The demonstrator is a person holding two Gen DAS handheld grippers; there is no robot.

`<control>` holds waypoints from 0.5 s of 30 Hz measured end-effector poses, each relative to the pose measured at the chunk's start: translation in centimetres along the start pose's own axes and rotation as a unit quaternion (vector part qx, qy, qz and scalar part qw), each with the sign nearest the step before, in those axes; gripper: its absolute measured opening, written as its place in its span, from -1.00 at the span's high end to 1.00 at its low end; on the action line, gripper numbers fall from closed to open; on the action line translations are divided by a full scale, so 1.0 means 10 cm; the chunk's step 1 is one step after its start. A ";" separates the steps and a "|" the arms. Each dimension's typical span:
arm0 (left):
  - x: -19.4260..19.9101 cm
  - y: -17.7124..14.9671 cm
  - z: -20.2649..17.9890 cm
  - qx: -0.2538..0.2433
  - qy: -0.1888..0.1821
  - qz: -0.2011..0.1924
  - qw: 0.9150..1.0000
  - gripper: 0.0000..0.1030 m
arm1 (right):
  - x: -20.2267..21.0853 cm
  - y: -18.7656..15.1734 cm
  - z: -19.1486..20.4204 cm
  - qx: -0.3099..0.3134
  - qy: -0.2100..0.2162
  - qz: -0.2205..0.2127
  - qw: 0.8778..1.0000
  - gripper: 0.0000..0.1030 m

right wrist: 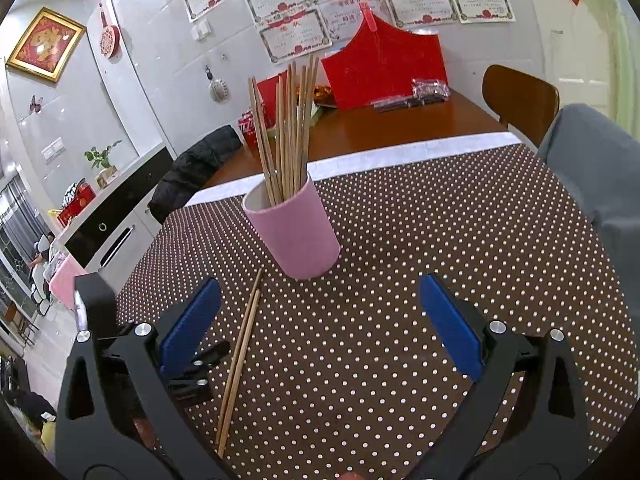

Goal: Organize utensils
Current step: 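Move the right gripper back down to the last chopsticks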

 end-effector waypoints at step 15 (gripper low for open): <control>-0.21 0.09 0.22 0.001 -0.011 0.014 1.000 -0.62 | -0.48 -0.29 0.23 0.039 0.015 0.102 0.994 -0.89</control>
Point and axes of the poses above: each gripper's, at about its wrist camera, not at the fingertips, and x roughly against the way its jaws point, z to its left, y to its top, the point moved 2 cm from there along -x, roughly the way its jaws point, and after that the axes turned 9 degrees about x, right-handed, at the moved point
